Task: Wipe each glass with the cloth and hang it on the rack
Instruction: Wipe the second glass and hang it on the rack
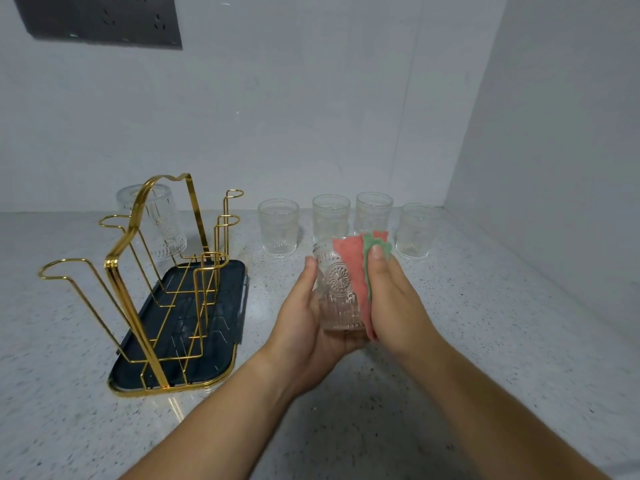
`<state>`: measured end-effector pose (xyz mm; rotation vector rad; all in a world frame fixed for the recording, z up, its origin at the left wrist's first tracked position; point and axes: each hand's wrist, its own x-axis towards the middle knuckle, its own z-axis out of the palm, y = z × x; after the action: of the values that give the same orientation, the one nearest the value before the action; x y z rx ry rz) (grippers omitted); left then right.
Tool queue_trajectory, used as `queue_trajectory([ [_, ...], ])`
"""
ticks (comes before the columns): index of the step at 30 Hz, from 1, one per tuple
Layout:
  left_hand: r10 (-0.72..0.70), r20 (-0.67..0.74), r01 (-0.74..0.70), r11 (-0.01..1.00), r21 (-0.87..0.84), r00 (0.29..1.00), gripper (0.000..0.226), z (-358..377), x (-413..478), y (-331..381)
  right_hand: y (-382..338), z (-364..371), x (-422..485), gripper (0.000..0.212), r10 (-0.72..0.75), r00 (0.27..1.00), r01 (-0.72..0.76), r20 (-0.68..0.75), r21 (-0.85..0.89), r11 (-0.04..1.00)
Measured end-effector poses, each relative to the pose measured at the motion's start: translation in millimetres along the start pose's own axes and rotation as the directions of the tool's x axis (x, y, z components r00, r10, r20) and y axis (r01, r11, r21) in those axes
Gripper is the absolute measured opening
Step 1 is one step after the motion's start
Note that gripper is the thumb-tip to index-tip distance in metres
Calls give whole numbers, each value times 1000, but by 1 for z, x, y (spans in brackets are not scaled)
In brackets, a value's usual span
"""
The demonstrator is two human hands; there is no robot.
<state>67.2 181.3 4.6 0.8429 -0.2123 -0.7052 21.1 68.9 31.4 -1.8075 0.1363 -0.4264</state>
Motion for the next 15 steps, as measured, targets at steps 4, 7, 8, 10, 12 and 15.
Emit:
queue_trajectory([
  [4,77,-22,-76,995,57,997,66,-2,-3,0,8,10,-11,39,-19,999,18,43,15,1000],
  [7,59,-26,-59,998,22,998,70,-2,-6,2,20,15,-29,37,-60,990,59,129,9,998],
  [8,59,-34,-59,998,8,998,71,-2,-6,4,23,16,-34,40,-74,987,77,145,-17,997],
  [10,59,-25,-58,998,13,998,74,-1,-6,5,29,17,-42,55,-111,981,122,159,-59,991],
  [12,27,0,-27,998,57,1000,81,-2,-5,4,28,15,-39,57,-108,987,114,119,-47,992],
  [15,38,-18,-36,993,113,999,74,-4,0,1,16,9,-23,42,-12,1000,11,15,74,997],
])
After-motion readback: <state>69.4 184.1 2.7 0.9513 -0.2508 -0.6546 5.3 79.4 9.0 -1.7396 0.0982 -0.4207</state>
